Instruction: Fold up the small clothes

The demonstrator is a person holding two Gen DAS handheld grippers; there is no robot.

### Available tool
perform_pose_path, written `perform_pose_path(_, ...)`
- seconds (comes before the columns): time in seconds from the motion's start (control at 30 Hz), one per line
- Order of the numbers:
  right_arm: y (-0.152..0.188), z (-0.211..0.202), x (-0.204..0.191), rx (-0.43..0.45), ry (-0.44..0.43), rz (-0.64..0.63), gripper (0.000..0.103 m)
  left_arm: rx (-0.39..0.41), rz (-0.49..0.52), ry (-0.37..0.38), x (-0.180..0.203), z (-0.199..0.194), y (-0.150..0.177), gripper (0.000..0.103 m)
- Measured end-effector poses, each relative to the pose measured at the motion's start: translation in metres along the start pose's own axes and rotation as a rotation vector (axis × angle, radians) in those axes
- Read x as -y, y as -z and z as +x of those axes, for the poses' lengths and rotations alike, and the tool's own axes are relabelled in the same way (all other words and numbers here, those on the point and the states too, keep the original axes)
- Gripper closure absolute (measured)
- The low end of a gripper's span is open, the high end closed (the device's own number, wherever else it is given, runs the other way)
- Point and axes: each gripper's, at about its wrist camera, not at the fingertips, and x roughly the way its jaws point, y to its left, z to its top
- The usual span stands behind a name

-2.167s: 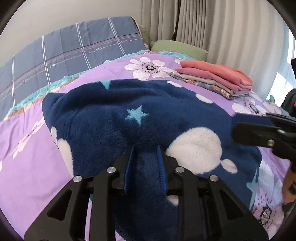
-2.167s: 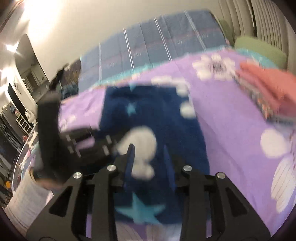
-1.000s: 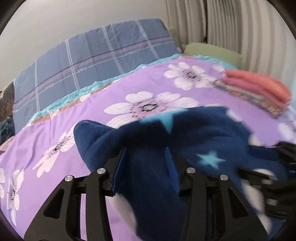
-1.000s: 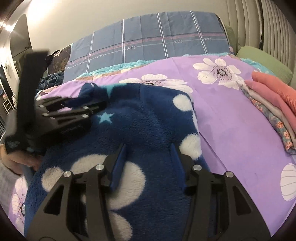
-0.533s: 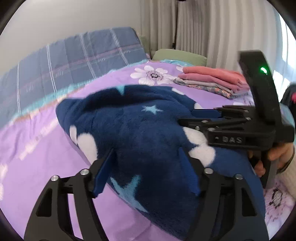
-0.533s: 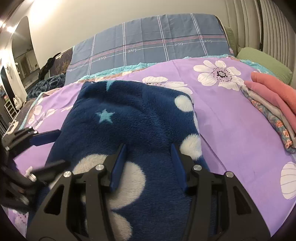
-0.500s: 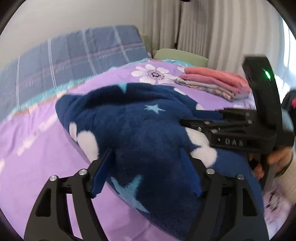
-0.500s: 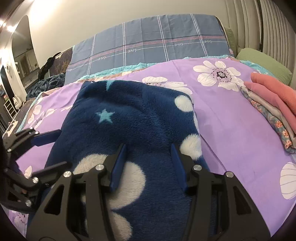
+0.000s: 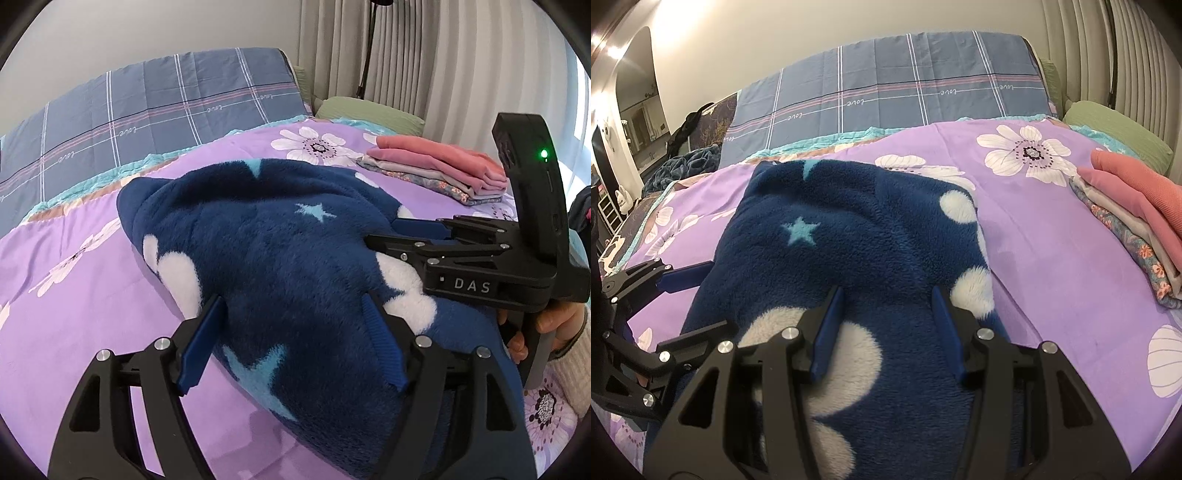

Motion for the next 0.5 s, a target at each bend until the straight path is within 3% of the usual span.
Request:
perform_pose_path(0.1, 0.000, 0.000, 0.002, 0.000, -0.012, 0.009, 0.053, 0.007, -0.032, 0.027, 0.003, -0.016, -0.007, 0.043)
perform_pose_path(0.2, -0.003, 0.001, 0.007, -0.013, -0.038, 0.026, 0.053, 0.101, -0.092, 0.228, 0.004, -0.056, -0.012, 0.048)
perform_pose_path(0.27, -0.004, 0.001, 0.007, -0.014, -0.039, 0.021, 0.053, 0.145, -0.083, 0.293, 0.010, -0.074, -0.013, 0.048)
perform_pose_path(0.33, -0.003, 0.000, 0.007, -0.010, -0.037, 0.020, 0.053, 0.093, 0.000, 0.270, 0.023, -0.067, -0.006, 0.051)
perform_pose_path(0.37, -0.003, 0.001, 0.007, -0.009, -0.038, 0.021, 0.053, -0.015, 0.073, 0.213, 0.034, -0.040, 0.008, 0.058)
perform_pose_path(0.4, -0.003, 0.001, 0.007, -0.008, -0.042, 0.022, 0.053, -0.039, 0.143, 0.164, 0.042, -0.024, 0.024, 0.056)
perform_pose_path(0.43, -0.003, 0.002, 0.007, -0.012, -0.049, 0.013, 0.052, -0.008, 0.204, 0.133, 0.049, -0.018, 0.037, 0.056)
perform_pose_path(0.5, -0.001, 0.001, 0.005, -0.003, -0.033, -0.021, 0.052, -0.004, 0.175, 0.124, 0.048, -0.021, 0.036, 0.056)
